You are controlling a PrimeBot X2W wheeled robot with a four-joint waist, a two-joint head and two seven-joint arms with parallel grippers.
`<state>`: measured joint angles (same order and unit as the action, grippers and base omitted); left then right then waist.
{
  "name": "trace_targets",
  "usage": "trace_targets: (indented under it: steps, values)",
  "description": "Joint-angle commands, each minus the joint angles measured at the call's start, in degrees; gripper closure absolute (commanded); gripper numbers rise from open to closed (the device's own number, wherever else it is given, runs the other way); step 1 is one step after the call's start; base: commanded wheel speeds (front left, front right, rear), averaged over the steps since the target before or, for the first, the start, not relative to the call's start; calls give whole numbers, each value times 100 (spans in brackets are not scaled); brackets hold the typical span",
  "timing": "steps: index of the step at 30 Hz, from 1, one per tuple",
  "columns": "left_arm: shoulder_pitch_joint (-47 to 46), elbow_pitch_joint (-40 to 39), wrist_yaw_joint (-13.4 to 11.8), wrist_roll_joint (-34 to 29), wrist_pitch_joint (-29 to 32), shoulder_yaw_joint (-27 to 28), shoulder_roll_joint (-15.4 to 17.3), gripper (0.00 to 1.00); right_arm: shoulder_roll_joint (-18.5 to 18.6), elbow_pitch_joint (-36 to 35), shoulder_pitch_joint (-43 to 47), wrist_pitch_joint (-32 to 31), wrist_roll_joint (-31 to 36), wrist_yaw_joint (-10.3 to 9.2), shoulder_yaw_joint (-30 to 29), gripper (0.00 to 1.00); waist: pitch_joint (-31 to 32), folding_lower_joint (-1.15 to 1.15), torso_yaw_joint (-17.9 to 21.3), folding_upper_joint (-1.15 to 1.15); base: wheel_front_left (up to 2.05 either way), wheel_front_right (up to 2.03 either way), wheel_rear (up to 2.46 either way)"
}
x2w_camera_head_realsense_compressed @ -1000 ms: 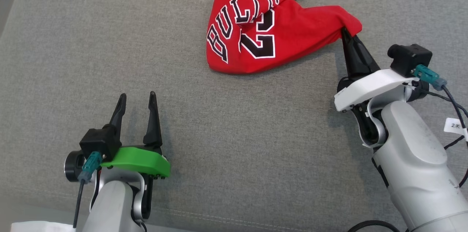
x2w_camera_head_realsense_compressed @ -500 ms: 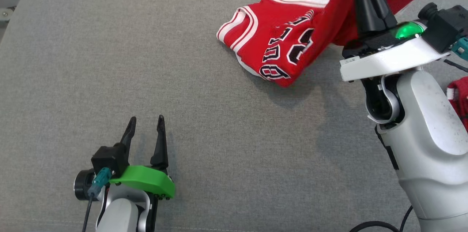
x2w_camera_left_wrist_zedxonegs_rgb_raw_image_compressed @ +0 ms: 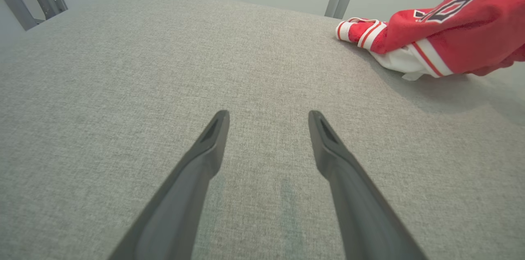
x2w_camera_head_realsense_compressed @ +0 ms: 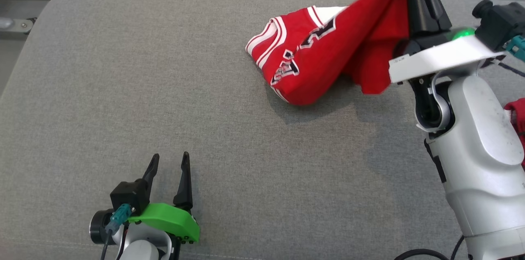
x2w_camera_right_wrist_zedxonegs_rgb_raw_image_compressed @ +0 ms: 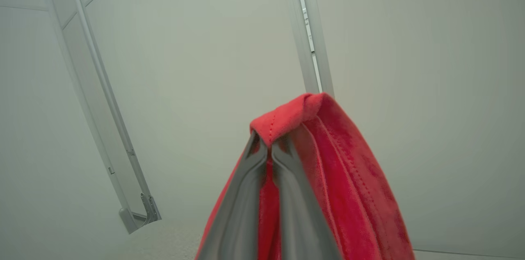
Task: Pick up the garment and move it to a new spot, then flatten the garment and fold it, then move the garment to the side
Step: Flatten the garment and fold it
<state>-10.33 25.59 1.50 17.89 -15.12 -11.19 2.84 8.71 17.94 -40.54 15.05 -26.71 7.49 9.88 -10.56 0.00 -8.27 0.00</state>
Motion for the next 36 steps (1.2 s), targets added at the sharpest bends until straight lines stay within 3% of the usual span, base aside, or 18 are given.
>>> trace_targets:
  steps: [1,5,6,7,8,13,21,36]
  values:
    - [7,17,21,35,-1,-29,14,0,-3,446,75,16,149,-1,-196,100,-133,0,-53,0,0,0,0]
    - [-164,69,48,70,-1,-152,13,0,67,1900,-86,11,453,-1,-653,99,-321,0,-119,0,0,0,0]
    - [-195,68,53,71,-1,-193,14,0,92,2200,-175,13,529,0,-783,58,-362,0,-134,0,0,0,0]
    - [-223,60,48,81,-1,-238,15,0,153,2463,-263,13,649,0,-902,0,-406,0,-148,0,0,0,0]
    - [-265,32,17,107,-1,-295,15,0,177,2895,-326,14,776,-1,-1158,0,-469,0,-156,0,0,0,0]
    - [-250,31,-8,125,-1,-309,14,0,102,2990,-293,16,953,-1,-1309,0,-491,0,-50,0,0,0,0]
    - [-175,79,82,-13,-1,-251,14,0,-79,2459,457,16,720,-1,-905,0,-379,0,349,0,0,0,0]
    - [-433,-104,199,-37,-1,-574,15,0,-193,1519,1550,16,273,-1,-309,0,-391,0,519,0,0,0,0]
